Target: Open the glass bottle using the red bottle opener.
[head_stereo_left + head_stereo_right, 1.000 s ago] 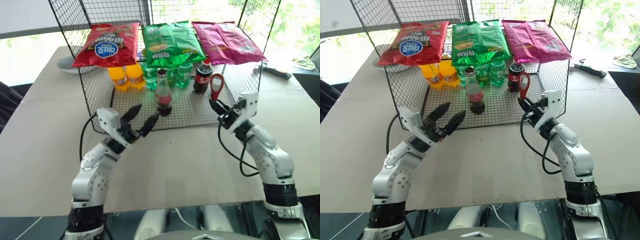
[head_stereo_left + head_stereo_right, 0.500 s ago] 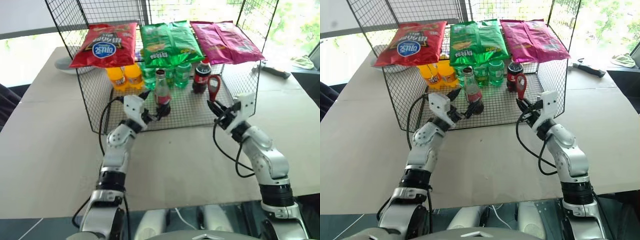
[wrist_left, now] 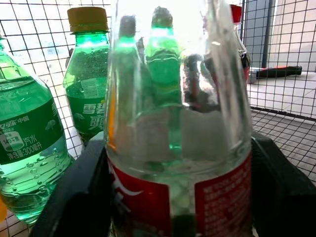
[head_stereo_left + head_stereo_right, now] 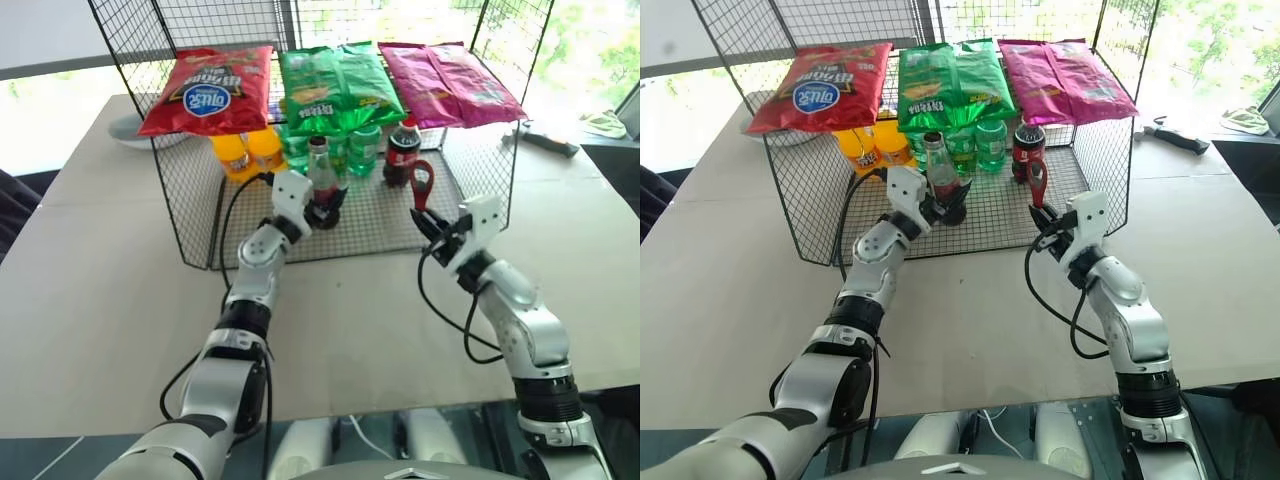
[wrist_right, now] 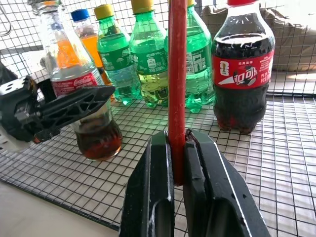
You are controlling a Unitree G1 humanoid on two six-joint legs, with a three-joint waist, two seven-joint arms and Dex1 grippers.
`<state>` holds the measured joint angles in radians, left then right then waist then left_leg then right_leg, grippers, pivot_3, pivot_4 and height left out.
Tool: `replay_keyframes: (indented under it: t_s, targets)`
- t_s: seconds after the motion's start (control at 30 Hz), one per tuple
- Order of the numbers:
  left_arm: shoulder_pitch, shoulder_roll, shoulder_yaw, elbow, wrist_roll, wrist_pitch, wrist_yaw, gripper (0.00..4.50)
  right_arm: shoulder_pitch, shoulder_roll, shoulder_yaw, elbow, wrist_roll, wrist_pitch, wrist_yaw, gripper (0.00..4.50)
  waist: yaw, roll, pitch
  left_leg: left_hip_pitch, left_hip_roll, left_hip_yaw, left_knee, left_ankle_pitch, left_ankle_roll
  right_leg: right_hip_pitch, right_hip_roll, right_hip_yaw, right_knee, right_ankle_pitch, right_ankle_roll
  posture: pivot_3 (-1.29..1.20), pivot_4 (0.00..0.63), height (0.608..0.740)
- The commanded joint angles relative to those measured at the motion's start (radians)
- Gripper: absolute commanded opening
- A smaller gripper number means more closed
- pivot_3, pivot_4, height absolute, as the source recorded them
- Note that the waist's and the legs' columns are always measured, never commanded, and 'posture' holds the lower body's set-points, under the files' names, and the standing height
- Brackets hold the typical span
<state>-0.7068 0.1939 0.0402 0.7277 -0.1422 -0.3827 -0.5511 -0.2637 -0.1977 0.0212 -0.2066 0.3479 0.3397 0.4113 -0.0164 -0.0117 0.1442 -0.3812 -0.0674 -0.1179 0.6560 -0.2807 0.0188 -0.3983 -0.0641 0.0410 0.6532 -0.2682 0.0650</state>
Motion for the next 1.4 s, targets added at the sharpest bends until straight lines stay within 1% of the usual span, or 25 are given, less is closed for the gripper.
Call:
replay_keyframes:
  t_s: [0.03,0.13,0.27,0.37,0.47,0.53,0.63,0.8,0.87,1.03,1.1,1.13,1.17,1.4]
  targets:
    - [-0.007,0.0,0.013,-0.029,-0.018,-0.015,-0.014,2.76,-0.004,0.0,-0.004,-0.031,-0.004,-0.034,0.007,0.0,0.0,0.0,0.0,0.0,0.0,0.0,0.0,0.0,0.0,0.0,0.0,0.0,0.0,0.0,0.0,0.0,0.15,0.74]
    - [0.023,-0.003,0.014,-0.124,-0.062,0.019,-0.053,2.76,-0.003,-0.001,-0.009,-0.032,-0.007,-0.036,0.005,0.0,0.0,0.0,0.0,0.0,0.0,0.0,0.001,0.0,0.0,0.0,0.0,0.0,0.001,0.0,0.0,0.0,0.15,0.74]
    - [0.12,0.015,-0.038,-0.39,-0.138,0.144,-0.161,2.76,0.005,-0.01,-0.025,-0.037,-0.007,-0.041,0.002,0.0,-0.003,0.0,0.0,-0.002,0.0,0.0,0.001,0.0,0.0,-0.002,0.0,0.001,0.001,0.0,0.0,0.0,0.15,0.74]
    - [0.219,0.058,-0.092,-0.635,-0.228,0.325,-0.244,2.76,-0.008,-0.02,-0.046,-0.02,-0.006,-0.047,0.001,0.0,-0.003,0.0,0.0,-0.005,0.0,0.0,0.001,0.0,0.0,-0.005,-0.001,0.001,0.004,0.0,0.0,0.0,0.15,0.74]
    - [0.283,0.11,-0.137,-0.765,-0.254,0.418,-0.31,2.76,-0.022,-0.025,-0.061,-0.006,-0.002,-0.05,0.003,0.0,-0.004,0.0,0.0,-0.004,0.001,0.002,0.002,0.0,0.0,-0.005,0.0,0.002,0.003,0.0,0.0,0.0,0.15,0.74]
    - [0.315,0.13,-0.155,-0.786,-0.247,0.448,-0.329,2.76,-0.03,-0.028,-0.068,0.003,-0.001,-0.054,0.006,0.0,-0.002,0.0,0.0,-0.003,0.001,0.002,0.002,0.0,0.0,-0.004,0.0,0.003,0.004,0.0,0.0,0.0,0.15,0.74]
    - [0.337,0.135,-0.17,-0.789,-0.232,0.45,-0.339,2.76,-0.037,-0.029,-0.07,0.012,-0.002,-0.058,0.008,0.0,-0.001,0.0,0.0,-0.001,0.001,0.002,0.002,0.0,-0.001,-0.003,0.001,0.003,0.005,0.0,0.0,0.0,0.15,0.74]
    - [0.373,0.085,-0.165,-0.762,-0.223,0.428,-0.311,2.76,-0.035,-0.032,-0.072,0.014,-0.004,-0.062,0.012,0.0,0.003,0.0,0.0,-0.001,0.001,0.002,0.002,0.0,-0.001,-0.003,0.001,0.002,0.005,0.0,0.0,0.0,0.15,0.74]
    - [0.391,0.082,-0.172,-0.755,-0.208,0.41,-0.318,2.76,-0.036,-0.033,-0.073,0.017,-0.004,-0.063,0.014,0.0,0.002,0.0,0.0,-0.002,0.001,0.002,0.002,0.0,-0.001,-0.003,0.0,0.003,0.004,0.0,0.0,0.0,0.15,0.74]
    - [0.407,0.074,-0.164,-0.784,-0.235,0.423,-0.328,2.76,-0.039,-0.036,-0.077,0.024,-0.005,-0.066,0.019,0.0,0.001,0.0,0.0,-0.001,0.001,0.002,0.002,0.0,-0.001,-0.003,0.0,0.003,0.004,0.0,0.0,0.0,0.15,0.74]
    - [0.413,0.071,-0.162,-0.793,-0.237,0.423,-0.323,3.77,-0.04,-0.037,-0.078,0.029,-0.006,-0.069,0.02,0.0,0.001,0.0,0.0,-0.001,0.001,0.002,0.002,0.0,-0.001,-0.003,0.0,0.003,0.005,0.0,0.0,0.0,0.15,0.74]
    - [0.419,0.069,-0.162,-0.8,-0.237,0.42,-0.321,4.05,-0.041,-0.036,-0.078,0.032,-0.006,-0.07,0.019,0.0,0.001,0.0,0.0,-0.001,0.001,0.002,0.002,0.0,-0.001,-0.003,0.0,0.003,0.005,0.0,0.0,0.0,0.15,0.74]
    - [0.426,0.067,-0.164,-0.807,-0.234,0.416,-0.319,4.48,-0.042,-0.036,-0.078,0.036,-0.006,-0.072,0.019,0.0,0.001,0.0,0.0,-0.001,0.001,0.002,0.002,0.0,-0.001,-0.003,0.0,0.003,0.005,0.0,0.0,0.0,0.15,0.74]
    - [0.451,0.058,-0.159,-0.86,-0.209,0.396,-0.278,4.48,-0.057,-0.041,-0.074,0.061,-0.006,-0.08,0.034,0.0,0.002,0.0,0.0,-0.001,0.001,0.002,0.002,0.0,-0.001,-0.003,0.0,0.003,0.005,0.0,0.0,0.0,0.15,0.74]
